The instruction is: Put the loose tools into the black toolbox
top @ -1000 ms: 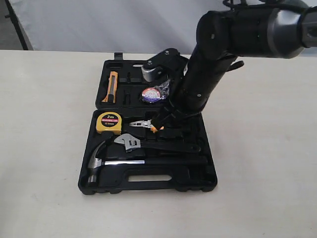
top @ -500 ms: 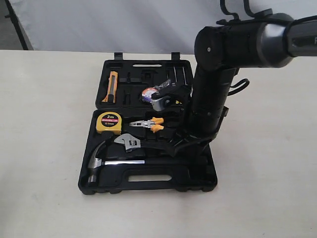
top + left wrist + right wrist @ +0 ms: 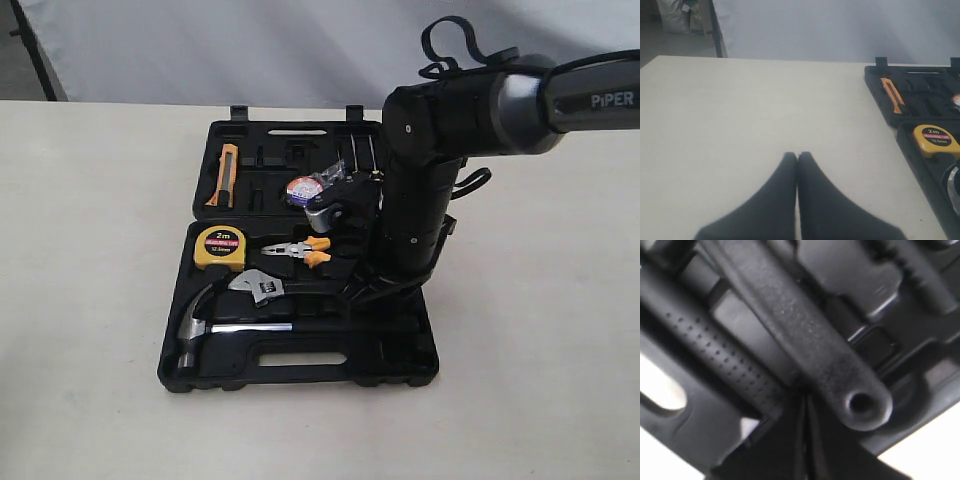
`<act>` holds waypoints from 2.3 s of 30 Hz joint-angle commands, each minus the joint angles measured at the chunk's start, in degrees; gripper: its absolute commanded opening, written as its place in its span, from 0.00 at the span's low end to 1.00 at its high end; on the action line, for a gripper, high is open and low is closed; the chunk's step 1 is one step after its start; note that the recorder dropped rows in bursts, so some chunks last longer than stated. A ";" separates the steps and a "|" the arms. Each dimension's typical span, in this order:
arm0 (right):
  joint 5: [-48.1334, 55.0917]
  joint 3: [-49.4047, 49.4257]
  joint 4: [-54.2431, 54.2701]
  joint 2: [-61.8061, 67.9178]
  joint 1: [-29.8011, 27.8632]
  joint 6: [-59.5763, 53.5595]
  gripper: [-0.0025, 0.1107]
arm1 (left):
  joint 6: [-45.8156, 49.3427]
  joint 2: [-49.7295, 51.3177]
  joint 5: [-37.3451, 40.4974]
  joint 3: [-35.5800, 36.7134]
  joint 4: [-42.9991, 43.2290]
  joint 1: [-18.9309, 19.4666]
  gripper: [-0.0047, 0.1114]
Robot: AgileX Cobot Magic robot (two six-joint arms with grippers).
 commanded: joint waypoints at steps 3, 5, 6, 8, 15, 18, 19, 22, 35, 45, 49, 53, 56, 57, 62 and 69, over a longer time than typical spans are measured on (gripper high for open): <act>-2.85 0.13 -1.88 0.19 -0.25 0.59 0.02 | -0.59 -0.46 -0.97 0.53 -0.78 0.19 0.05; -3.97 0.13 -1.88 0.19 -0.25 0.59 0.02 | -0.59 -0.46 -0.97 0.53 -0.78 0.19 0.05; -3.97 0.13 -1.88 0.19 -0.25 0.59 0.02 | -0.59 -0.46 -0.97 0.53 -0.78 0.19 0.05; -3.59 -0.09 -1.88 0.19 -0.25 0.59 0.02 | -0.59 -0.46 -0.97 0.53 -0.78 0.19 0.05; -4.35 -5.47 3.80 -2.69 1.27 2.52 0.02 | -0.59 -0.46 -0.97 0.53 -0.78 0.19 0.05; -6.71 -5.47 3.80 1.06 1.35 2.52 0.02 | -0.59 -0.46 -0.97 0.53 -0.78 0.19 0.05; -6.71 -5.47 3.80 2.64 1.35 2.52 0.02 | -0.59 -0.46 -0.97 0.53 -0.78 0.19 0.05; -4.70 -5.47 3.80 7.68 1.35 2.50 0.02 | -0.59 -0.46 -0.97 0.53 -0.78 0.19 0.05; 0.06 -2.86 5.74 -7.95 -3.37 5.67 0.02 | -0.59 -0.46 -0.97 0.53 -0.78 0.19 0.05; -3.35 25.92 7.70 -28.71 -32.37 9.84 0.02 | -0.59 -0.46 -0.97 0.53 -0.78 0.19 0.05; -4.17 30.59 7.70 -38.70 -38.43 10.42 0.02 | -0.59 -0.46 -0.97 0.53 -0.78 0.19 0.05; -7.00 34.30 7.33 -49.77 -38.86 10.31 0.02 | -0.59 -0.46 -0.97 0.53 -0.78 0.19 0.05; -10.82 38.02 7.07 -58.59 -37.94 9.14 0.02 | -0.59 -0.46 -0.97 0.53 -0.78 0.19 0.05; -12.50 39.46 7.08 -61.75 -37.53 9.01 0.02 | -0.59 -0.46 -0.97 0.53 -0.78 0.19 0.05; -22.40 46.75 6.63 -76.06 -37.42 8.78 0.02 | -0.59 -0.46 -0.97 0.53 -0.78 0.19 0.05; -32.90 56.52 6.79 -88.97 -37.42 8.98 0.02 | -0.59 -0.46 -0.97 0.53 -0.78 0.19 0.05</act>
